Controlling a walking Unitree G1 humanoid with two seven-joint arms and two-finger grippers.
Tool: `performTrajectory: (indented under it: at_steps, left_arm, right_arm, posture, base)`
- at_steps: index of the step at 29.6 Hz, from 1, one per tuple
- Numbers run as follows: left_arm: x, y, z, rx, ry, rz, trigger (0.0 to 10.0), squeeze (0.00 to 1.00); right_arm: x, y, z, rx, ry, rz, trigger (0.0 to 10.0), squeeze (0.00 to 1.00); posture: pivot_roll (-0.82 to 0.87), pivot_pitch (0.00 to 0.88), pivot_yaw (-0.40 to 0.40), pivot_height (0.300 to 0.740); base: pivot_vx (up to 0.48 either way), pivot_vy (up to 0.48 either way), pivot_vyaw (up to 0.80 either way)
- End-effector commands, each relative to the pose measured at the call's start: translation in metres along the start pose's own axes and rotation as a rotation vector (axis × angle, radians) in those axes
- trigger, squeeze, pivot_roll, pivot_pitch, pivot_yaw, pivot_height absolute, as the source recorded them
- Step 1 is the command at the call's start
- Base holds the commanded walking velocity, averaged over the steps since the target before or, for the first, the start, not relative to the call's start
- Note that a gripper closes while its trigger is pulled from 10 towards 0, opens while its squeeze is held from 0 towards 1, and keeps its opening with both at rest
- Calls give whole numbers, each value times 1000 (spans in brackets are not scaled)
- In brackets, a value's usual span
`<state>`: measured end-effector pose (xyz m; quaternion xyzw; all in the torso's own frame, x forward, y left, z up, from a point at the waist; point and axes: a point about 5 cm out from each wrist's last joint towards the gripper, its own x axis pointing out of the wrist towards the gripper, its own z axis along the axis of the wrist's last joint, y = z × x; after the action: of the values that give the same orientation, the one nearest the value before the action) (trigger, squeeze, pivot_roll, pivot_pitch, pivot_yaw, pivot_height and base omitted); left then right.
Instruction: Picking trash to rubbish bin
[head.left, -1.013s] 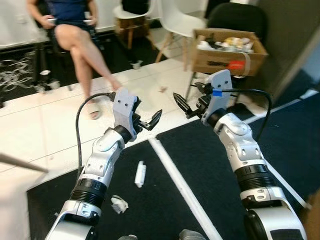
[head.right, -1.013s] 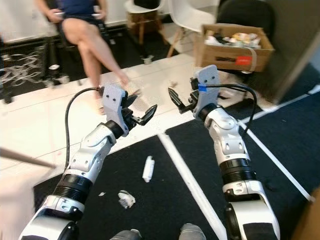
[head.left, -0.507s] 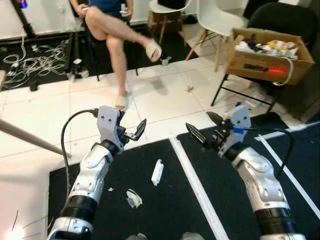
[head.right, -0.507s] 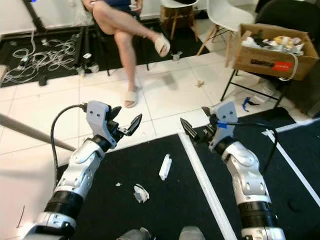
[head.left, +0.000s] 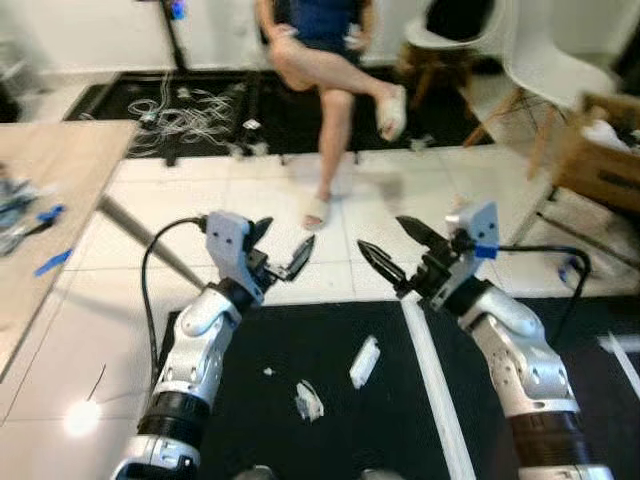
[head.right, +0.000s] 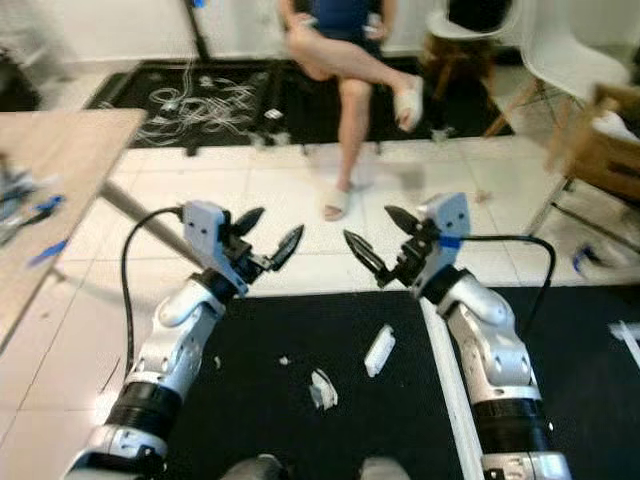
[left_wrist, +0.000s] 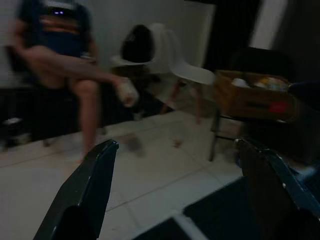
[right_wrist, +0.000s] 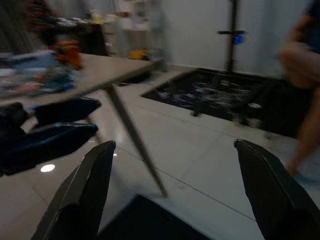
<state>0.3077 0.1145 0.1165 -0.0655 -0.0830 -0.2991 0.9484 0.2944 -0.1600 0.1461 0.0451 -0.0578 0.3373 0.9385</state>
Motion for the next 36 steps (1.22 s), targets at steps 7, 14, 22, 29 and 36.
performTrajectory:
  at_steps: [7,14,22,29,36]
  left_arm:
    - [0,-4,-3,-31,17,-60,10000,0]
    - [-3,-1,-5,-37,21,-38,10000,0]
    - [-2,11,-9,-8,47,87,10000,0]
    - [-12,28,-15,-11,49,320,10000,0]
    - [-22,37,-25,-30,88,449,10000,0]
  right_arm:
    - [-2,1,1,7,8,13,10000,0]
    - [0,1,0,11,14,26,10000,0]
    - [-2,-8,2,45,-8,-57,10000,0]
    - [-18,-44,-2,11,-14,-391,10000,0]
    - [-20,-54,-6,10,5,-467,10000,0]
  posture:
    - [-121,0,4,740]
    - [-109,0,5,740]
    - [-109,0,3,740]
    - [-96,0,7,740]
    - [-93,0,0,740]
  base:
    - [0,0,737]
    - [0,0,738]
    - [0,0,731]
    - [0,0,721]
    - [0,0,706]
